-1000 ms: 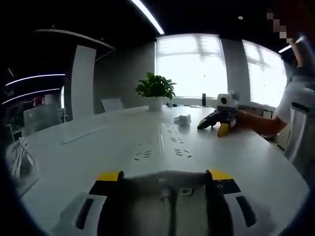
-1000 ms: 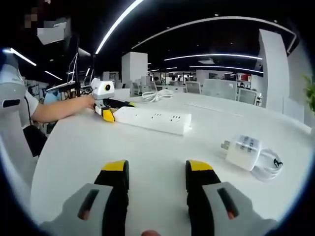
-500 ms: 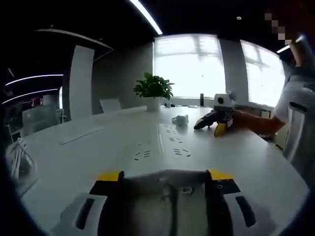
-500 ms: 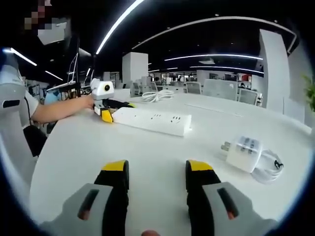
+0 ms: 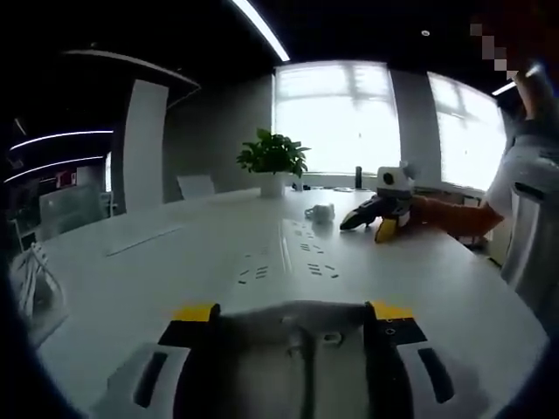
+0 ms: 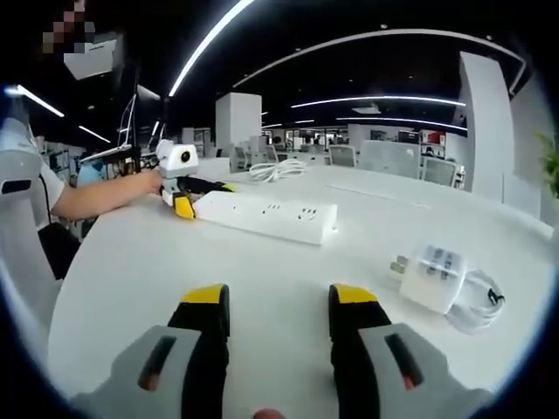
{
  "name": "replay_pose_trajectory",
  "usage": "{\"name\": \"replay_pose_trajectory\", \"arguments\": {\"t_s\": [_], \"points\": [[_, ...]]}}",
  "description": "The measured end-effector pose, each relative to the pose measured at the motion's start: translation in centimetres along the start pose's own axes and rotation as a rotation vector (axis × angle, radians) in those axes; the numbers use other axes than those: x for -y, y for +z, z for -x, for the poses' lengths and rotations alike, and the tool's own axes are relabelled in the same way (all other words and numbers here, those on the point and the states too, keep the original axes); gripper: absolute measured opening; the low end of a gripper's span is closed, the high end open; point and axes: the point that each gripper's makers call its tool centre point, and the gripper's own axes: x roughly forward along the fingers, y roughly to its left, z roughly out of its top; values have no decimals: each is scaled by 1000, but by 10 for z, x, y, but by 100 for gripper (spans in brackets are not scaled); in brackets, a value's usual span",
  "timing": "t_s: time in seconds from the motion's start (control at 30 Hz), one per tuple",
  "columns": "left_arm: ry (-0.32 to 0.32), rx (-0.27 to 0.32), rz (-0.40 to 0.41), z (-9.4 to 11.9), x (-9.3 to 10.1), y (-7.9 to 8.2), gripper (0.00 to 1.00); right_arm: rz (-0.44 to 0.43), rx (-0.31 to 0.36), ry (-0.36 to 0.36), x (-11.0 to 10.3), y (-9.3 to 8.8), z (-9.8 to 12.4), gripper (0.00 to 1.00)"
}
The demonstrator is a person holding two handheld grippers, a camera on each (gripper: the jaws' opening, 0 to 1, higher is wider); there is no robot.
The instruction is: Straighten the power strip on the desk, plug the charger into it
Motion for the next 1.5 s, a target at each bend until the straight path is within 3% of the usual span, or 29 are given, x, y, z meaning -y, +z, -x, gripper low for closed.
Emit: {"name": "replay_pose_trajectory", "arguments": {"t_s": [1.5], "points": [[1,1,0,-3,-1,1,67,2,9,-1,17,5,-16,45]]}}
